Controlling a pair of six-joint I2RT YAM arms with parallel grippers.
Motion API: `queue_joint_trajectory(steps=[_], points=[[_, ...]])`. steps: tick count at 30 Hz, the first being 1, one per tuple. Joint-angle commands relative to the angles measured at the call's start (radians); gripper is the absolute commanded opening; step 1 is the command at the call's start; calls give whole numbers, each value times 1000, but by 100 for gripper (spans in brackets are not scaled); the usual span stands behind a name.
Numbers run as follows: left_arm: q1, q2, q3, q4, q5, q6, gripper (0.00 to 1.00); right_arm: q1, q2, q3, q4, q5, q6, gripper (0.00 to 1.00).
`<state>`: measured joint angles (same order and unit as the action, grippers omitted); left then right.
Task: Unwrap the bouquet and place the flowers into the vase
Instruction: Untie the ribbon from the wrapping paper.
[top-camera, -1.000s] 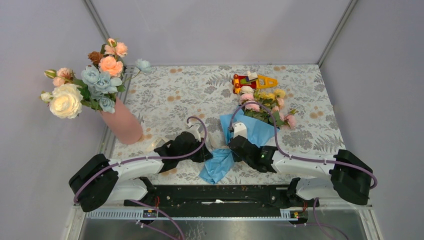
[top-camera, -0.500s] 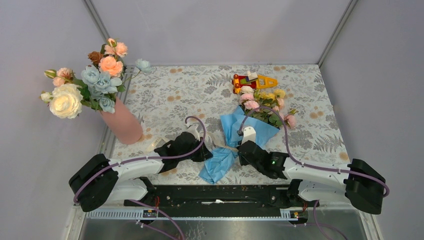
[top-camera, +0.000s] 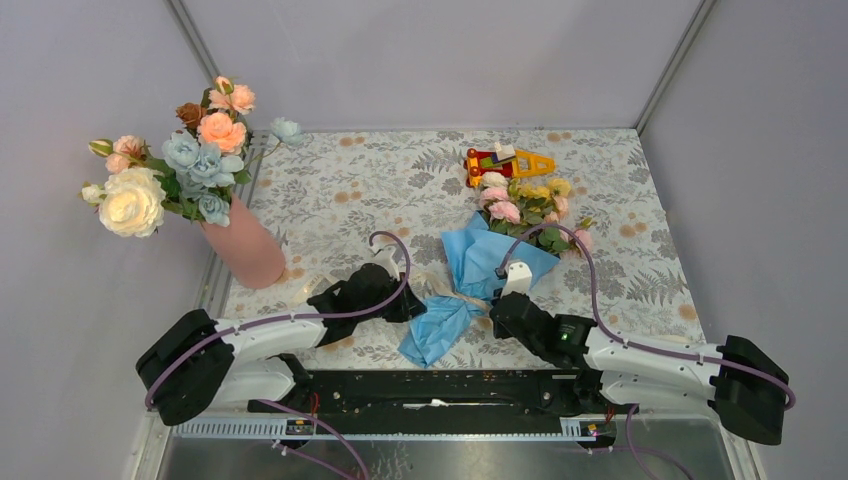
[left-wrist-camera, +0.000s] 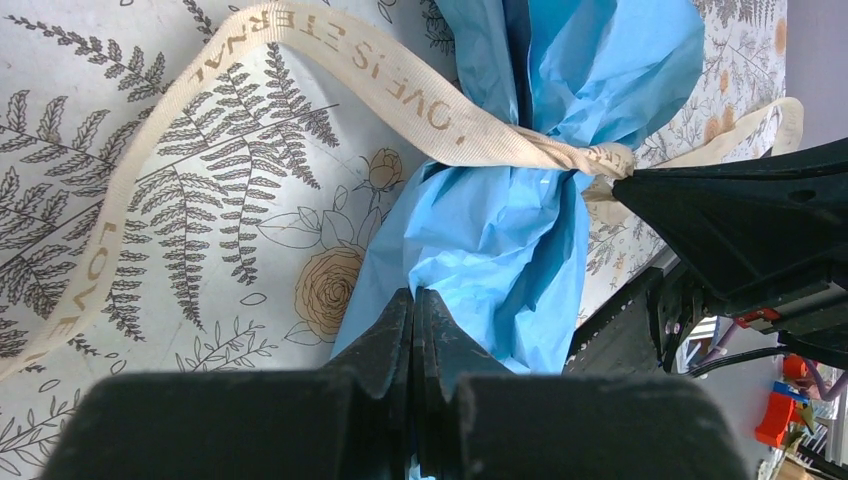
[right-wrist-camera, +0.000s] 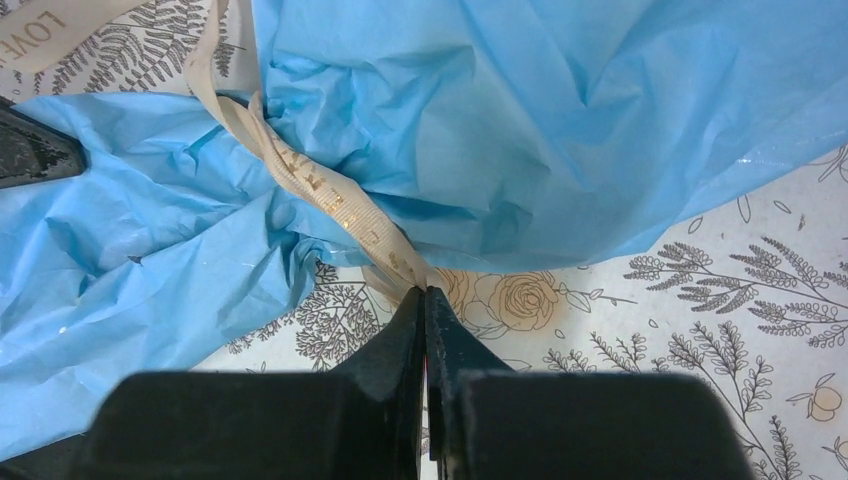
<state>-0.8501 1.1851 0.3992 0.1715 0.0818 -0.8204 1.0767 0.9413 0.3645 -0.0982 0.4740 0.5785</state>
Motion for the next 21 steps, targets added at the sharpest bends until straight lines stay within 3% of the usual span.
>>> queue_joint_trajectory(steps=[1,2,7,10,15,21], points=[[-3,-25,6,25,-25,32,0,-8,-22,-22,-16,44,54,0],[-3,-28,12,12,-25,45,2,-8,-23,-26,-7,39,57,0],[-2,-86,71,-119,-74,164,49,-7,-16,-36,44,11,59,0],[-3,-134,122,-197,-123,275,65,-8,-12,-39,60,4,59,0],[-3,-145,216,-222,-121,434,73,-7,-6,-46,85,-6,58,0],[-3,28,316,-102,20,491,71,-8,-18,-60,121,-9,63,0]])
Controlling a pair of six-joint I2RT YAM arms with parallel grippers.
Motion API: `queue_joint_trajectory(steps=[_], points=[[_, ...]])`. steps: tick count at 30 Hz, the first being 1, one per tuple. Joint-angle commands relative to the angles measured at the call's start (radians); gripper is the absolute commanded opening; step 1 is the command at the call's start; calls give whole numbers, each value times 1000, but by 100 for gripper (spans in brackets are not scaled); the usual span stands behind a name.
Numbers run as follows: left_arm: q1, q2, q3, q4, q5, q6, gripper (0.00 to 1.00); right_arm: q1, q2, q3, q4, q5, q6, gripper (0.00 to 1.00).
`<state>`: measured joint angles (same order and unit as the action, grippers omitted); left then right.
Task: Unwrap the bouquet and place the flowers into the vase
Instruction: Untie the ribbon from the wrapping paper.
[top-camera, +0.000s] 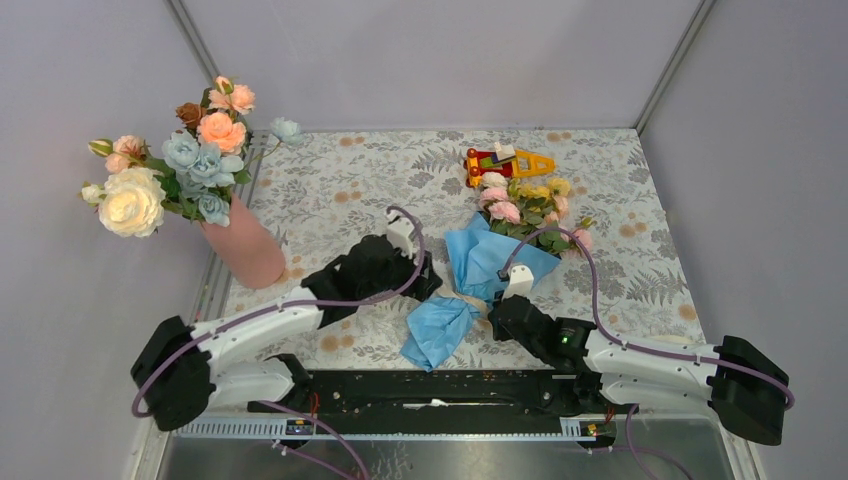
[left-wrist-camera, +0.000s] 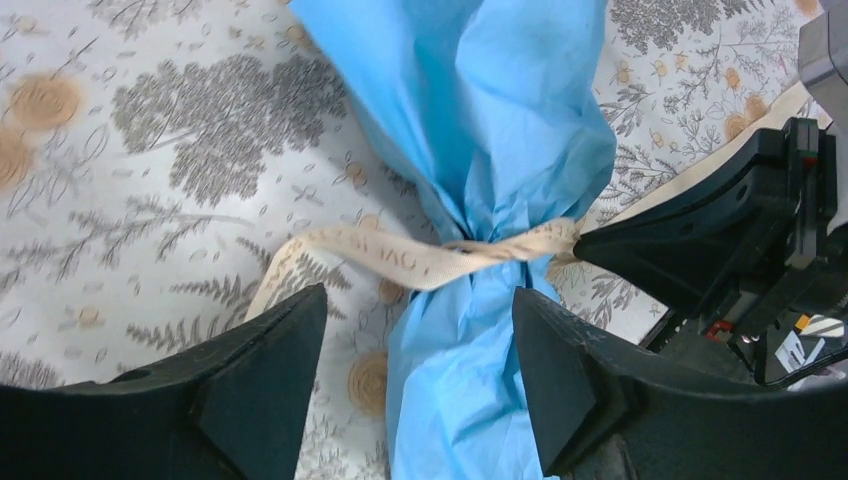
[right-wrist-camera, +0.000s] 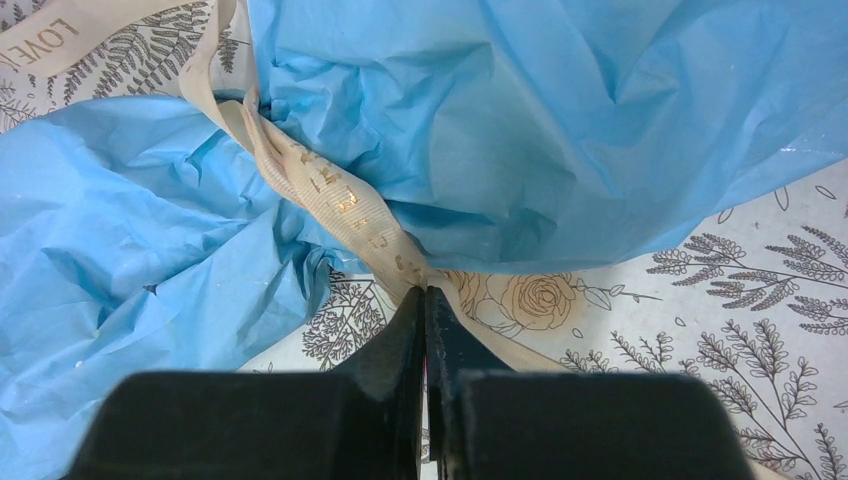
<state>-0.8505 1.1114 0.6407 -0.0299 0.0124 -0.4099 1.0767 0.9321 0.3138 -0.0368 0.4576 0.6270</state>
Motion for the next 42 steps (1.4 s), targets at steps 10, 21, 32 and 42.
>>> queue_joint_trajectory(steps=[10,21,32,42], points=[[-15,325,114,317,339,138,55,-7,-33,-26,62,11,19,0],[-82,412,174,244,282,228,39,-8,-22,-35,78,6,32,0],[-128,451,185,220,182,255,36,-8,-20,-35,78,-2,40,0],[-164,444,151,224,82,273,36,-8,-39,-45,77,4,45,0]])
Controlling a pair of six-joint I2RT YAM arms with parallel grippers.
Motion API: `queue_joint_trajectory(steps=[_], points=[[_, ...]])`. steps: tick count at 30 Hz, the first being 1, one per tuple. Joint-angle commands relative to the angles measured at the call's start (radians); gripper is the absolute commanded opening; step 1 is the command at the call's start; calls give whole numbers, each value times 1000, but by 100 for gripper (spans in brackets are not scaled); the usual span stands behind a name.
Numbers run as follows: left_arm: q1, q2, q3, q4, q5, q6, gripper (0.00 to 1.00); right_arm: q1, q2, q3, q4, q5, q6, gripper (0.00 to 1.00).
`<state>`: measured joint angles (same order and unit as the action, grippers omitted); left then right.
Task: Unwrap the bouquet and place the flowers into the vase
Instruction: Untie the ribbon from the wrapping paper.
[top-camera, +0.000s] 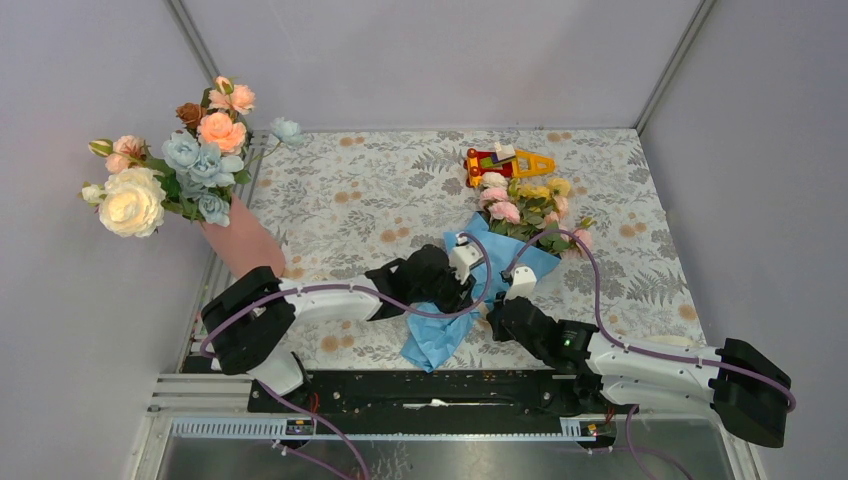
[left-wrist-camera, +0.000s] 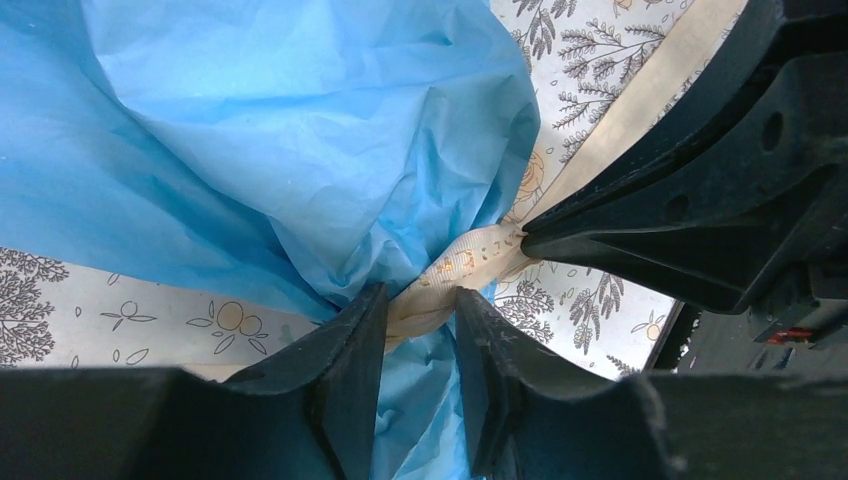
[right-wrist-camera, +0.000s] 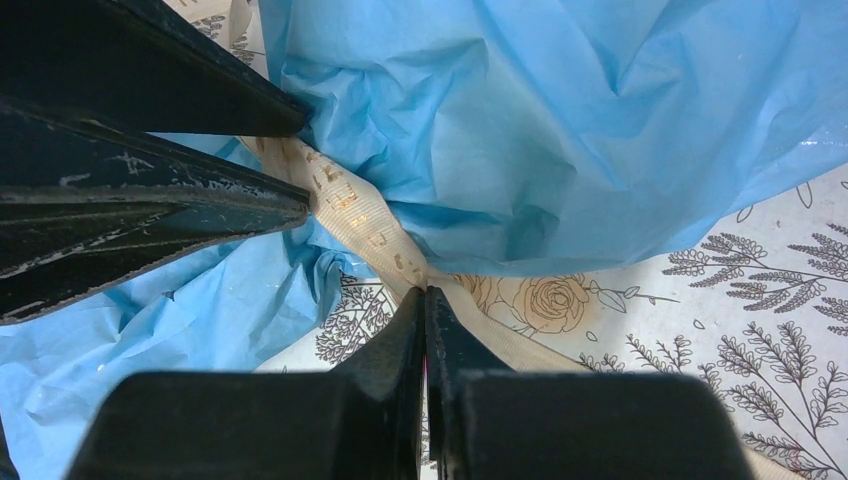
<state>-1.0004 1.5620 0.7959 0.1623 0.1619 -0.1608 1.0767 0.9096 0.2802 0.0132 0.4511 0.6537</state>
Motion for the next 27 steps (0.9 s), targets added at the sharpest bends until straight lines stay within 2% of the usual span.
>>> queue_joint_trajectory(steps=[1,5,7,10,17,22,27], points=[[-17,-9,-4,30,-77,28,33,-8,-17,-10,27,11,21,0],[-24,-18,-8,35,-100,34,19,-8,-20,-12,21,13,23,0],[-25,-24,-10,36,-102,35,17,-8,-23,-13,21,15,23,0],[-29,-32,-13,37,-98,35,24,-7,-25,-15,21,17,24,0],[-32,-54,-45,50,-102,41,33,-8,-35,-14,11,25,25,0],[-33,-62,-59,61,-101,43,35,-8,-41,-15,8,27,25,0],[-37,-64,-64,75,-93,42,44,-7,-39,-15,8,27,27,0]])
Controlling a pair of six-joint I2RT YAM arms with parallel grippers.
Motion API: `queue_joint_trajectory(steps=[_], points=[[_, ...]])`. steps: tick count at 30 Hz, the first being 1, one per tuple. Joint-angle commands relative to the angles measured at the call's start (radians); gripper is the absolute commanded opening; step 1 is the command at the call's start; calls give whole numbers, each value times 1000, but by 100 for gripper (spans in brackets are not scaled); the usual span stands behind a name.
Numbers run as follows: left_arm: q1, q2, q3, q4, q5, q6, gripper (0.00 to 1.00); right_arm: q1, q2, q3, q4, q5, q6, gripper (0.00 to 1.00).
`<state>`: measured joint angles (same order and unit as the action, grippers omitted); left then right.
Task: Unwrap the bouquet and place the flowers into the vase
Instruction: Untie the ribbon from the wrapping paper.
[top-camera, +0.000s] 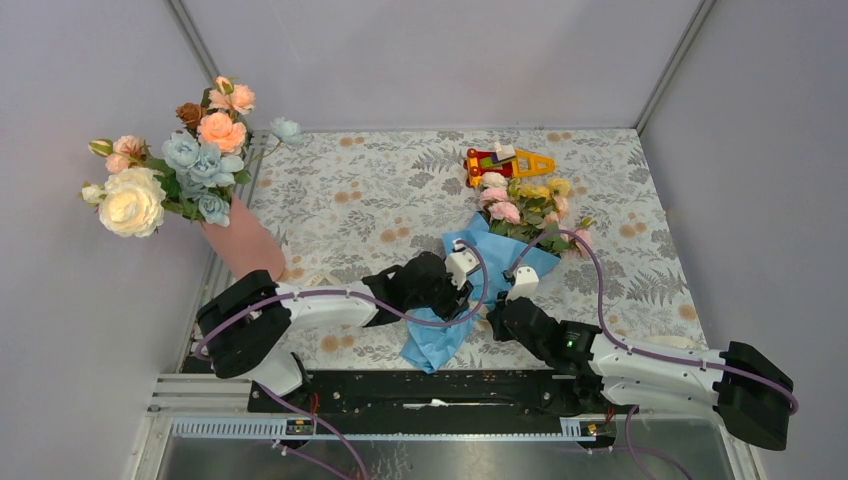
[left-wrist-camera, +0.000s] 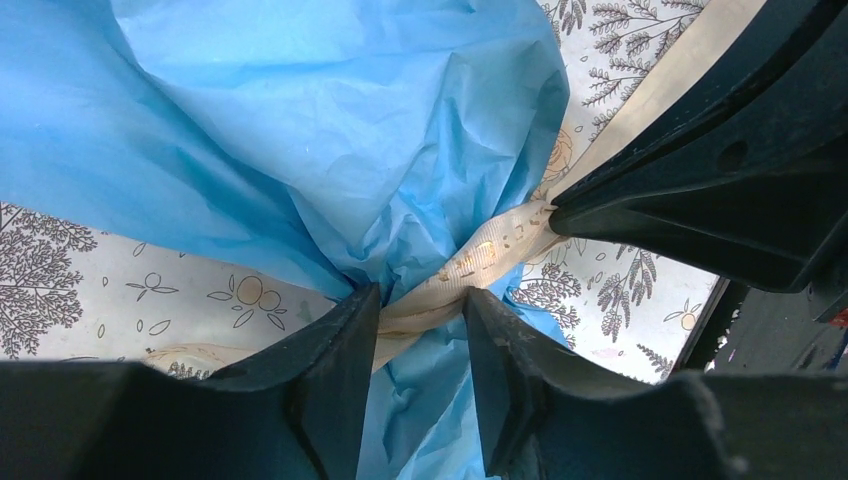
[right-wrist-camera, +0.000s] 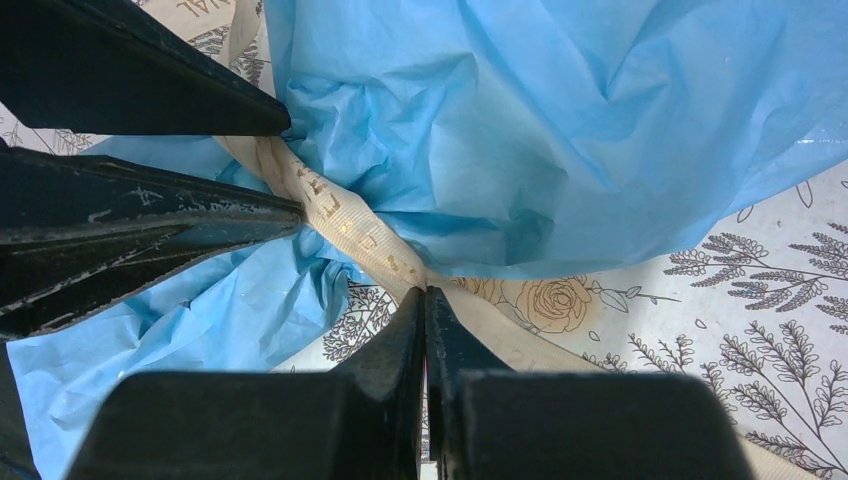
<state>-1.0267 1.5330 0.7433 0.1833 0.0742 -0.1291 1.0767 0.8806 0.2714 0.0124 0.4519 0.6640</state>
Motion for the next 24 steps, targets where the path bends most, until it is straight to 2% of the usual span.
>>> queue_joint_trajectory(steps=[1,12,19,24], points=[[-12,-36,-13,58,-5,11,47,-8,-9,-6,9,27,17,0],[-13,-51,-36,75,3,23,52,-8,-18,-6,-6,42,24,0],[-13,-39,-28,77,-19,19,22,-8,-14,-2,-6,46,26,0],[-13,-70,-47,87,-57,4,15,-7,-17,8,-71,84,54,0]])
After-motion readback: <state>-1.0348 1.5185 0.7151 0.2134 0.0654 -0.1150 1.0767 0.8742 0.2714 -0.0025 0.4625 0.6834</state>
